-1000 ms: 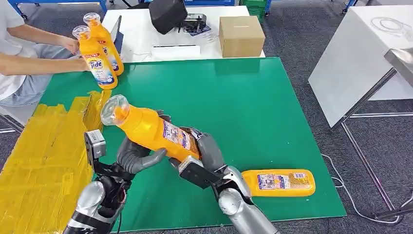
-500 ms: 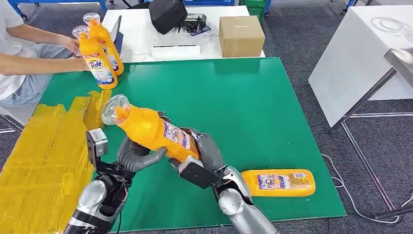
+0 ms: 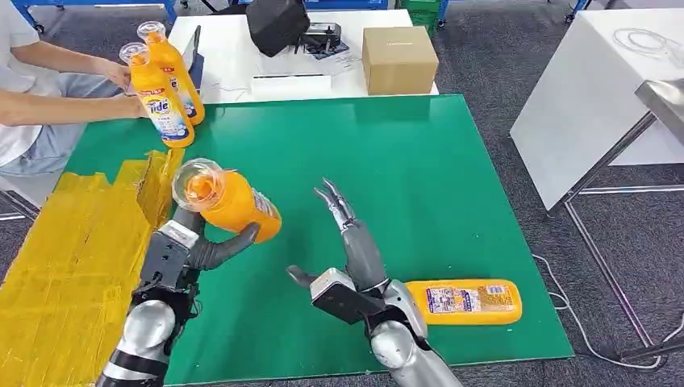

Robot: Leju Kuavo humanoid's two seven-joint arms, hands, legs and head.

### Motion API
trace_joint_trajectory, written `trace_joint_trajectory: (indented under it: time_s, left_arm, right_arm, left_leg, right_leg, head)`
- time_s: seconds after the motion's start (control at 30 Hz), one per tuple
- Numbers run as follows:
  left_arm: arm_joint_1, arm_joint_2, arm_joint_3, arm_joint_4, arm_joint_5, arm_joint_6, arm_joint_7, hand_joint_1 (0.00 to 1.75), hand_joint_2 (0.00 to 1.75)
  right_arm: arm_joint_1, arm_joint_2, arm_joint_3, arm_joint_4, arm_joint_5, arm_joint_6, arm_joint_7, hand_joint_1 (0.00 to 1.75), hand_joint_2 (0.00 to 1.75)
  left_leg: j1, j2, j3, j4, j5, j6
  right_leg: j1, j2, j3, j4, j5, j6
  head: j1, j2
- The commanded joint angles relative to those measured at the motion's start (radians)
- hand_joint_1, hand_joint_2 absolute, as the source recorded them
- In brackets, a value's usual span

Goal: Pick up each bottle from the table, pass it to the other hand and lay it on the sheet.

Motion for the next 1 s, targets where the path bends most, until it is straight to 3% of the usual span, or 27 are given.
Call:
trace_joint_trajectory:
  time_s: [0.03, 0.13, 0.23, 0.37, 0.5, 0.73, 1.0]
  left_arm:
    - [-0.053, 0.051, 0.110, 0.088, -0.632, 0.251, 0.158, 1.75, 1.75]
    - [-0.075, 0.092, 0.108, 0.155, -0.954, 0.239, 0.277, 1.75, 1.75]
    - [-0.100, 0.121, 0.096, 0.234, -1.107, 0.193, 0.337, 1.75, 1.75]
    - [-0.116, 0.143, 0.083, 0.302, -1.187, 0.180, 0.361, 1.75, 1.75]
    - [-0.143, 0.245, -0.033, 0.353, -1.215, 0.129, 0.490, 1.75, 1.75]
    - [-0.152, 0.301, -0.052, 0.421, -1.215, 0.022, 0.491, 1.75, 1.75]
    - [-0.135, 0.304, 0.004, 0.453, -1.215, -0.053, 0.446, 1.75, 1.75]
  right_arm:
    - [0.074, -0.064, -0.075, -0.228, -0.004, 0.003, -0.029, 0.00, 1.75]
    - [0.111, -0.066, -0.121, -0.294, -0.017, 0.009, -0.042, 0.00, 1.75]
    - [0.128, -0.059, -0.153, -0.334, -0.065, 0.040, -0.049, 0.00, 1.75]
    - [0.132, -0.063, -0.173, -0.351, -0.085, 0.067, -0.056, 0.00, 1.75]
    - [0.139, -0.057, -0.189, -0.357, -0.100, 0.081, -0.057, 0.00, 1.75]
    - [0.147, -0.052, -0.227, -0.352, -0.131, 0.093, -0.059, 0.00, 1.75]
    - [0.145, -0.045, -0.250, -0.330, -0.129, 0.103, -0.049, 0.00, 1.75]
  left_leg:
    - [0.002, -0.001, 0.002, 0.000, -0.001, -0.001]
    - [0.002, -0.003, 0.004, 0.000, -0.002, -0.001]
    - [0.001, -0.002, 0.003, -0.001, 0.000, 0.000]
    - [0.000, -0.002, 0.001, -0.001, 0.000, 0.000]
    - [0.001, -0.002, 0.002, 0.000, 0.000, 0.000]
    - [0.002, 0.000, 0.003, -0.001, -0.001, -0.001]
    - [0.002, 0.000, 0.002, 0.000, 0.000, 0.000]
  right_leg:
    - [0.002, -0.003, 0.003, -0.001, -0.001, -0.002]
    - [0.003, -0.005, 0.006, -0.001, -0.002, -0.003]
    - [0.001, -0.003, 0.004, -0.001, -0.001, -0.002]
    - [0.001, -0.003, 0.002, -0.001, 0.000, -0.001]
    - [0.001, -0.003, 0.002, -0.001, -0.001, -0.002]
    - [0.003, -0.002, 0.003, -0.002, -0.001, -0.002]
    - [0.002, -0.002, 0.002, -0.001, 0.000, -0.002]
  head:
    - [0.000, 0.000]
    - [0.000, 0.000]
    - [0.000, 0.000]
    - [0.000, 0.000]
    - [0.000, 0.000]
    - [0.000, 0.000]
    - [0.000, 0.000]
